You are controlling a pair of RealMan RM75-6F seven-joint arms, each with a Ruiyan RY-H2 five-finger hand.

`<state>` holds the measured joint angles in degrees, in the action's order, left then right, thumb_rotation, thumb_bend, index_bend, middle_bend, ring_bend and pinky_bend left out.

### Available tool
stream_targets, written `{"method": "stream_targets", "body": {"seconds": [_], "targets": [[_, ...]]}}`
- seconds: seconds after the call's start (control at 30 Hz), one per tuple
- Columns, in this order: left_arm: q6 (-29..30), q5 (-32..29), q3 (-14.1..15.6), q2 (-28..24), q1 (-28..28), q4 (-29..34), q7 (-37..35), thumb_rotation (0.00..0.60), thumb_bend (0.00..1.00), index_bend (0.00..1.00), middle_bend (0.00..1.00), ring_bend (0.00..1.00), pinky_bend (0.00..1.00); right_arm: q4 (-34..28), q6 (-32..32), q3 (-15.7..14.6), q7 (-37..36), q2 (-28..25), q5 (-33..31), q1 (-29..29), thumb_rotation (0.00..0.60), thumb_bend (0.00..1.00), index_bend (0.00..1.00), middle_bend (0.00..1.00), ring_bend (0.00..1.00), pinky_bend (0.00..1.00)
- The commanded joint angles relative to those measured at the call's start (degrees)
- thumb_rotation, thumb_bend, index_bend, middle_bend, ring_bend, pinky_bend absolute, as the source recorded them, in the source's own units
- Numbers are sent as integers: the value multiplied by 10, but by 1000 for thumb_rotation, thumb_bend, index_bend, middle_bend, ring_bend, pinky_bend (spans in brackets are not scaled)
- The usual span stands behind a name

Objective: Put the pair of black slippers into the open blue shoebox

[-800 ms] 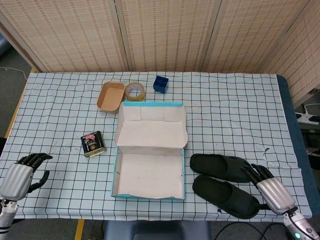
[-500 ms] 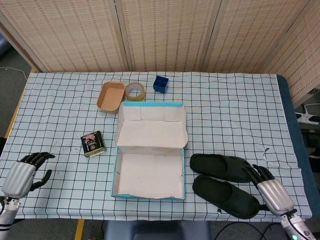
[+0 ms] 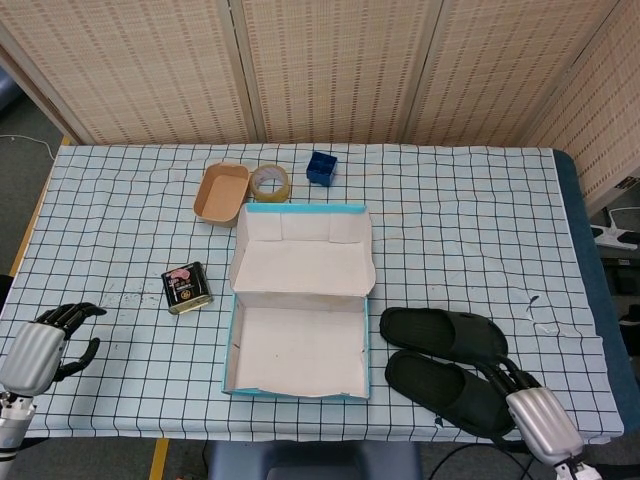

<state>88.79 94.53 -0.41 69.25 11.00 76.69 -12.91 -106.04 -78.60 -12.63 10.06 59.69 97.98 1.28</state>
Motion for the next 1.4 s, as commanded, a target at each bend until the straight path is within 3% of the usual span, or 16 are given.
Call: {"method": "stream_targets", "body": {"seconds": [0.03,0.3,0.53,1.4], "targets": [[1,0,0,-2,-1,1,-6,600,422,319,308,306,442,-4,-5,-3,14,15,-19,-17,600,61,101,137,0,233],[-3,-9,-4,-5,0,-1,-22,600,423,320,308,306,442,43,-45,17,60,65,-10,-42,600,61,115,156,2,238],[0,-7,-4,-7,-1,-2,-30,600,423,319,308,306,442,47,-17,19,86,76,-45,-46,600,60,59,156,1,229],[5,-3,-3,-10,-3,4,-28,600,423,319,308,306,442,109,52,56,43,137,-108,-15,600,36,59,156,1,194]]}}
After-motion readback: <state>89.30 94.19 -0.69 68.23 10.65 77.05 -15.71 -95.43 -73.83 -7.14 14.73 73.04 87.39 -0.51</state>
